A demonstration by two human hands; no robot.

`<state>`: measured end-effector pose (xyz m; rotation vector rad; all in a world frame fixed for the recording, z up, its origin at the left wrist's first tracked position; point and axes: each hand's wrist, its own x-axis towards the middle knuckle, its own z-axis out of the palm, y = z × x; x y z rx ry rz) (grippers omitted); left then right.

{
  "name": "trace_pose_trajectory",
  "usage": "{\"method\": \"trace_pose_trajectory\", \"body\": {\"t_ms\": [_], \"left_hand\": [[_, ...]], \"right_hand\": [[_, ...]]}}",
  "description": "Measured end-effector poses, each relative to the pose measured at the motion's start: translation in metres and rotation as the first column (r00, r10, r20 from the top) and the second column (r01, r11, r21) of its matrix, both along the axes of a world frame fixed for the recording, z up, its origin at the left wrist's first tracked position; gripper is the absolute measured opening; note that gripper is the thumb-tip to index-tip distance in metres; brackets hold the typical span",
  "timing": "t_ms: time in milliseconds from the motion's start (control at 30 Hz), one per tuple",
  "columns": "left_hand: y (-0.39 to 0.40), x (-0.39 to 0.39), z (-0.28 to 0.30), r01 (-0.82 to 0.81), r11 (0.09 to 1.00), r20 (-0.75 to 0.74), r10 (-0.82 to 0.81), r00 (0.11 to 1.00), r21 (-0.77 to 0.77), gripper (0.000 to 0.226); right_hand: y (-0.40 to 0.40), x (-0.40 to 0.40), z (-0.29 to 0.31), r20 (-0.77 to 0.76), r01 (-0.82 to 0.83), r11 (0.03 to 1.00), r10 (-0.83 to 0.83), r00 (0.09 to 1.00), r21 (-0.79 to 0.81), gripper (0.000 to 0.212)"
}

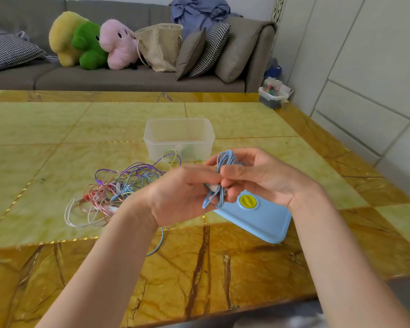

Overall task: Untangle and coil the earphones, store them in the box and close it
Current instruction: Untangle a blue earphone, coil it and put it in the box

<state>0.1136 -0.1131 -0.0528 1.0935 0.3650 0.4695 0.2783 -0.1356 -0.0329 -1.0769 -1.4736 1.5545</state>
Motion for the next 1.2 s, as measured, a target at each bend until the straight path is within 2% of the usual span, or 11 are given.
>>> {"method": "trace_pose_trajectory", "body": {"t_ms": [200, 233, 333, 433, 533, 633, 700, 867, 1000, 1100, 1200], "left_hand": [[0.004, 0.0, -0.004, -0.01, 0.997, -0.036, 0.007, 0.999, -0.08, 0.016], [0.004, 0.002, -0.004, -0.038, 0.995, -0.045, 0.034, 0.998, -0.095, 0.011], [0.011, 0.008, -0.011, -0.2, 0.973, -0.109, 0.188, 0.976, -0.114, 0.021], [0.017, 0.01, -0.018, -0.282, 0.945, -0.185, 0.251, 0.95, -0.164, 0.017], [0.016, 0.01, -0.02, -0.325, 0.934, -0.285, 0.275, 0.918, -0.145, 0.019], [0.012, 0.013, -0.015, -0.392, 0.912, -0.306, 0.34, 0.889, -0.125, 0.019], [0.011, 0.015, -0.013, -0.45, 0.893, -0.33, 0.419, 0.846, -0.022, 0.016], [0.015, 0.008, -0.01, -0.487, 0.774, -0.369, 0.625, 0.688, 0.404, 0.011], [0.019, 0.004, -0.008, -0.385, 0.55, -0.272, 0.771, 0.576, 0.741, 0.016], [0.017, 0.003, -0.009, -0.252, 0.495, -0.286, 0.771, 0.569, 0.832, 0.012], [0.015, 0.004, -0.01, -0.098, 0.38, -0.243, 0.749, 0.617, 0.92, 0.038]], "right_hand": [[0.001, 0.002, 0.0, 0.003, 0.078, 0.994, -0.078, 0.997, 0.073, 0.013], [0.002, 0.002, -0.001, 0.012, 0.104, 0.99, -0.106, 0.994, 0.095, 0.009], [0.006, 0.002, -0.007, 0.028, 0.233, 0.963, -0.239, 0.971, 0.135, 0.008], [0.01, 0.001, -0.012, 0.124, 0.327, 0.927, -0.352, 0.928, 0.185, 0.007], [0.012, 0.0, -0.015, 0.24, 0.332, 0.909, -0.39, 0.889, 0.251, 0.008], [0.013, -0.001, -0.015, 0.302, 0.326, 0.895, -0.415, 0.858, 0.303, 0.012], [0.014, -0.001, -0.014, 0.337, 0.318, 0.89, -0.424, 0.841, 0.327, 0.013], [0.012, 0.0, -0.012, 0.372, 0.332, 0.887, -0.44, 0.818, 0.32, 0.013], [0.012, 0.0, -0.01, 0.35, 0.363, 0.88, -0.458, 0.817, 0.305, 0.015], [0.012, 0.002, -0.011, 0.349, 0.379, 0.876, -0.47, 0.811, 0.299, 0.013], [0.011, 0.001, -0.012, 0.34, 0.383, 0.887, -0.454, 0.824, 0.258, 0.01]]}}
